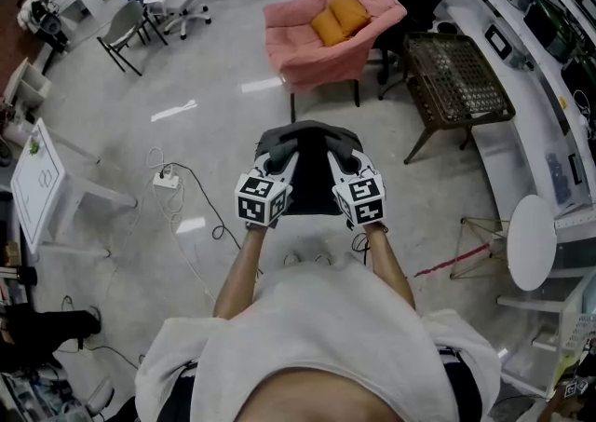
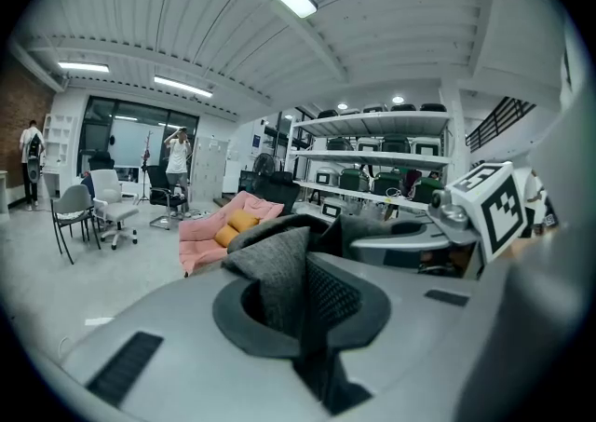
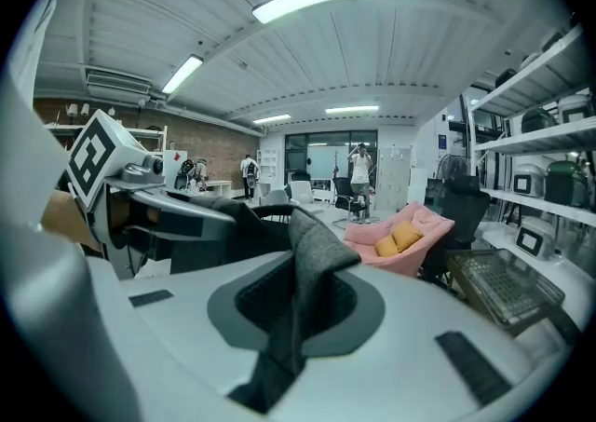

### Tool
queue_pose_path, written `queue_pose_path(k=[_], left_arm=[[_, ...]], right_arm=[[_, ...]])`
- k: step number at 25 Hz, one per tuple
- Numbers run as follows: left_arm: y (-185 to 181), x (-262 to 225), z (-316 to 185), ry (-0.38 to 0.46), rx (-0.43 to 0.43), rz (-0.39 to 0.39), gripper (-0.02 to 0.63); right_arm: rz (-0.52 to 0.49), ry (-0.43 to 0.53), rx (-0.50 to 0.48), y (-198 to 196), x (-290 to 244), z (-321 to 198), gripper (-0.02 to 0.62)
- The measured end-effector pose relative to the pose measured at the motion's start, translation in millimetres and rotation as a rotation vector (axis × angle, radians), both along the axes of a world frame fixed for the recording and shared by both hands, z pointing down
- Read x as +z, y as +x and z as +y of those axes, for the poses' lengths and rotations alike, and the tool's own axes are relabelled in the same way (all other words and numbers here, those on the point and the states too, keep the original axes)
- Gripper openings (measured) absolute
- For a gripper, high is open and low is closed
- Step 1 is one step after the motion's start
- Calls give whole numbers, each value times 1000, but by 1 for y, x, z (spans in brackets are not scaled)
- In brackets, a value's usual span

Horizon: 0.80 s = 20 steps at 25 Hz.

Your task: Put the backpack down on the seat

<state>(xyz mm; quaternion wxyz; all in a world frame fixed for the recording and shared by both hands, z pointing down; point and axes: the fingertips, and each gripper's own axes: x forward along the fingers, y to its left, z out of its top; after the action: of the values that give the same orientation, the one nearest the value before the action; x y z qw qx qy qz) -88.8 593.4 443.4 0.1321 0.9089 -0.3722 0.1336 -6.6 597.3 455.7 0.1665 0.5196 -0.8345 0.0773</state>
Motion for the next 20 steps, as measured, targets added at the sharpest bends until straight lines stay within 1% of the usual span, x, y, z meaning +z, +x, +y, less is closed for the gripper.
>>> queue_pose_path(k=[4,11,20], left_arm=[[12,3,5,-7,-10,-5,31],[30,8,7,-5,-34,3,31],[40,14,-16,2,-46,13,31]], right_arm=[[-10,-10,-6,12,4,4,28],[-6,1,-26,30,7,2,28],[-1,6,-32,39,11,-23,28]])
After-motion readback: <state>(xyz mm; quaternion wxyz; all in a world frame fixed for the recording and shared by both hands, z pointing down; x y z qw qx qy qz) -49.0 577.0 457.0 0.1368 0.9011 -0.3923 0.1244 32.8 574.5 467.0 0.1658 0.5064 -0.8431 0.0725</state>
